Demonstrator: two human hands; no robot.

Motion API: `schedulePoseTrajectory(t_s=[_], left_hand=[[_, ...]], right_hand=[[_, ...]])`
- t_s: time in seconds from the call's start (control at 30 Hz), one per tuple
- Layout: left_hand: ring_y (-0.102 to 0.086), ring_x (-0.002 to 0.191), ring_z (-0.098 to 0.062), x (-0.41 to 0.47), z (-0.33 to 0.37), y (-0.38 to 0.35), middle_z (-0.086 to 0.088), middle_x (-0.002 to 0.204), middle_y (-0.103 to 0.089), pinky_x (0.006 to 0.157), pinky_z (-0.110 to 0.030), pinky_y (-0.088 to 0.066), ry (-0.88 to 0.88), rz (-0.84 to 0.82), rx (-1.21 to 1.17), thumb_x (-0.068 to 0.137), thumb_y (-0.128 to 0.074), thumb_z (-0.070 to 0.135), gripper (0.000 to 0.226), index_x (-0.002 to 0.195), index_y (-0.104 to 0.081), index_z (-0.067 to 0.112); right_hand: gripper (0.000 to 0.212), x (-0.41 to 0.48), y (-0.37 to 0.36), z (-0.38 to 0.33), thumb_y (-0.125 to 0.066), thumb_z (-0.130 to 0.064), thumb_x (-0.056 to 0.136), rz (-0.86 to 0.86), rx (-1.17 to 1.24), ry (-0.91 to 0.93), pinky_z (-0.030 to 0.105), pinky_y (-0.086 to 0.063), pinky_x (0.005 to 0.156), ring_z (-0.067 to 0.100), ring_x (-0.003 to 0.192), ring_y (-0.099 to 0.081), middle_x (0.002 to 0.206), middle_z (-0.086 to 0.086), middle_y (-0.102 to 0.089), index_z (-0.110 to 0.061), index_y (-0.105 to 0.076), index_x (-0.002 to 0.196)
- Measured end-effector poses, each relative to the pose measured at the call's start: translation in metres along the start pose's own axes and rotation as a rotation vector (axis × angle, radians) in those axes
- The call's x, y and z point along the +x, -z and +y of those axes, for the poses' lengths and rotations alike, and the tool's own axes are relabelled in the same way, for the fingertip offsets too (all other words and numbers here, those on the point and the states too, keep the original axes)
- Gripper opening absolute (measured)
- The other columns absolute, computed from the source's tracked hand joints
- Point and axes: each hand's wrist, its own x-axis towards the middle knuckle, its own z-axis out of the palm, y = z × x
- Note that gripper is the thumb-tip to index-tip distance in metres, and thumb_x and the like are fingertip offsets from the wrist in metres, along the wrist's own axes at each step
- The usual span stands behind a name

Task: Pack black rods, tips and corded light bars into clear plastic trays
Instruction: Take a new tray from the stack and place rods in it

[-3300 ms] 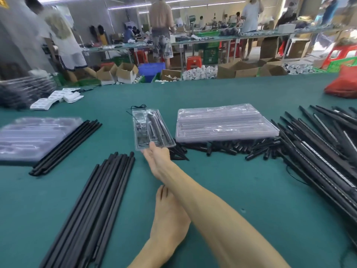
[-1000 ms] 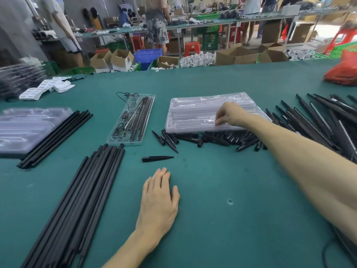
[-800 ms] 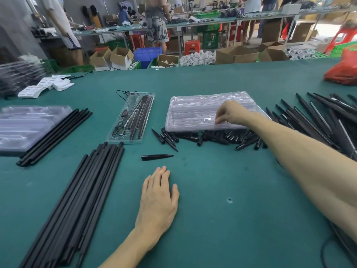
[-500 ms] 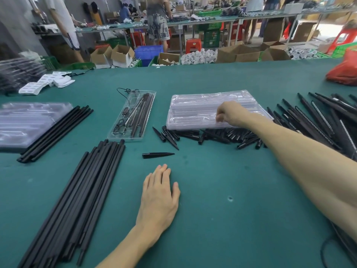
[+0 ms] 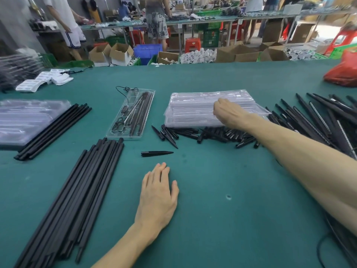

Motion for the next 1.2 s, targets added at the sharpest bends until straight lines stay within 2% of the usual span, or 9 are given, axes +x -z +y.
schedulePoseTrajectory(t_s=[0.2,0.3,0.4,0.5,0.6,0.83,1.0,1.1,1.2], left_hand=[[-0.015,0.151,-0.009,0.000,0.000,0.000,0.005,0.161,-0.029,0.125,-0.032,-0.010,-0.002,0.002,-0.006,0.105,-0.032,0.038,0.052,0.152,-0.036,0.015],[-0.016,0.151,-0.009,0.000,0.001,0.000,0.004,0.161,-0.029,0.125,-0.033,-0.011,-0.003,0.001,-0.006,0.105,-0.033,0.038,0.052,0.151,-0.036,0.015],[-0.017,0.151,-0.011,0.000,0.001,0.000,0.003,0.160,-0.031,0.125,-0.034,-0.013,-0.004,0.005,-0.010,0.105,-0.035,0.037,0.051,0.150,-0.038,0.014],[-0.018,0.151,-0.011,-0.001,0.001,0.000,0.002,0.160,-0.031,0.125,-0.034,-0.013,-0.006,0.006,-0.002,0.105,-0.034,0.037,0.051,0.150,-0.038,0.013],[-0.017,0.151,-0.011,0.000,0.001,-0.001,0.003,0.160,-0.031,0.125,-0.034,-0.013,-0.006,0.003,0.001,0.105,-0.034,0.037,0.052,0.151,-0.038,0.013],[-0.017,0.151,-0.011,0.000,0.001,-0.001,0.002,0.161,-0.031,0.125,-0.034,-0.011,-0.001,0.004,-0.005,0.105,-0.033,0.038,0.052,0.151,-0.038,0.013],[-0.015,0.151,-0.010,-0.001,0.000,-0.001,0.003,0.161,-0.029,0.125,-0.033,-0.009,-0.001,0.001,-0.002,0.105,-0.031,0.038,0.053,0.151,-0.036,0.014],[-0.015,0.152,-0.010,-0.001,0.000,-0.002,0.003,0.161,-0.029,0.125,-0.033,-0.010,-0.003,0.001,-0.008,0.105,-0.031,0.038,0.053,0.152,-0.036,0.014],[-0.016,0.151,-0.010,-0.001,0.000,-0.002,0.003,0.161,-0.030,0.125,-0.033,-0.010,-0.010,0.005,0.000,0.105,-0.031,0.038,0.053,0.151,-0.037,0.014]], right_hand=[[0.014,-0.003,0.003,-0.007,-0.040,0.003,0.096,-0.115,0.013,0.026,0.033,-0.032,0.065,0.024,0.078,-0.040,0.092,0.013,-0.044,-0.008,-0.042,0.088],[0.026,-0.002,0.008,-0.008,-0.044,0.003,0.093,-0.157,0.040,0.046,0.033,-0.031,0.063,0.024,0.077,-0.040,0.089,0.012,-0.043,-0.013,-0.035,0.074],[0.023,-0.002,0.010,-0.006,-0.043,0.004,0.091,-0.164,0.033,0.051,0.034,-0.032,0.062,0.025,0.075,-0.040,0.086,0.010,-0.042,-0.011,-0.037,0.075],[0.019,-0.003,0.012,-0.005,-0.043,0.006,0.090,-0.159,0.001,0.046,0.034,-0.031,0.053,0.025,0.065,-0.040,0.077,0.008,-0.043,-0.007,-0.041,0.077],[0.031,-0.003,0.016,-0.005,-0.041,0.009,0.088,-0.133,-0.035,0.066,0.031,-0.023,0.046,0.021,0.055,-0.032,0.066,0.004,-0.037,-0.013,-0.030,0.069],[0.028,-0.007,0.017,-0.004,-0.037,0.017,0.088,-0.137,-0.177,0.190,0.033,-0.033,0.063,0.023,0.072,-0.037,0.074,0.003,-0.031,-0.011,-0.035,0.087],[0.038,-0.009,0.018,-0.010,-0.040,0.022,0.081,-0.140,-0.301,0.283,0.032,-0.033,0.067,0.022,0.078,-0.039,0.078,0.002,-0.031,-0.013,-0.030,0.092],[0.035,-0.007,0.017,-0.011,-0.043,0.020,0.084,-0.191,-0.360,0.320,0.032,-0.039,0.070,0.022,0.082,-0.040,0.087,0.005,-0.038,-0.013,-0.036,0.091],[0.027,-0.005,0.019,-0.006,-0.046,0.015,0.088,-0.221,-0.481,0.363,0.029,-0.036,0.068,0.020,0.082,-0.042,0.089,0.003,-0.042,-0.012,-0.045,0.089]])
